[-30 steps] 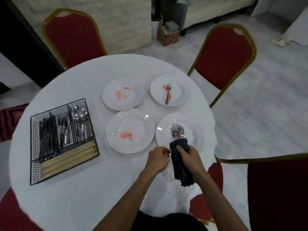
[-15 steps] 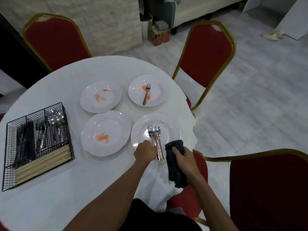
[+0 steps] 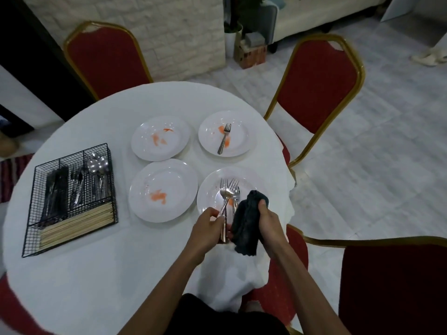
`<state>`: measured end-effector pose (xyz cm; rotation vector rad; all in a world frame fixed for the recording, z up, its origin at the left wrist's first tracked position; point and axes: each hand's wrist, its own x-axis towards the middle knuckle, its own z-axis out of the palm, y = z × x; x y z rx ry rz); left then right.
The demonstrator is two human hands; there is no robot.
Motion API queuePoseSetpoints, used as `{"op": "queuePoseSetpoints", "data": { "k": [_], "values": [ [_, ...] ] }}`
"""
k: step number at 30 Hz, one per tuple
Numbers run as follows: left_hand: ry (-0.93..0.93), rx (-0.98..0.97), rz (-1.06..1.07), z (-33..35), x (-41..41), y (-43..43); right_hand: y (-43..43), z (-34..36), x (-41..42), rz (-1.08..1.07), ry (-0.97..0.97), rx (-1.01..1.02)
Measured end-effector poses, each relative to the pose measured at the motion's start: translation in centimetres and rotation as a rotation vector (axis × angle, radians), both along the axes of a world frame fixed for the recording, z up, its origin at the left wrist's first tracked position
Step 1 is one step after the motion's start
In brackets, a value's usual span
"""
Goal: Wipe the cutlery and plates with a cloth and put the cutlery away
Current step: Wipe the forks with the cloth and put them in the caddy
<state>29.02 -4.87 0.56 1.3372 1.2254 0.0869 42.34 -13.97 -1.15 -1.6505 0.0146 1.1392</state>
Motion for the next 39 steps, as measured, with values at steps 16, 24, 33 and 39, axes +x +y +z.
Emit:
{"op": "queuePoseSetpoints", "data": {
  "k": [16, 24, 33, 39],
  "values": [
    [0.082, 0.194, 0.124, 2.3, -7.8, 0.6, 10.2, 0.4, -0.9, 0.01, -0.375, -0.202],
    [0.027, 0.218, 0.179, 2.6, -8.7, 1.4, 11.4, 2.3, -11.0, 0.277, 0.165, 0.176],
    [0.025, 0.175, 0.127, 3.3, -11.6, 2.5, 14.7, 2.8, -9.6, 0.076, 0.025, 0.13],
    [0.082, 0.318, 0.121, 3.0, -13.4, 3.6, 15.5, 3.4, -11.1, 0.101, 0.08, 0.222]
  ]
}}
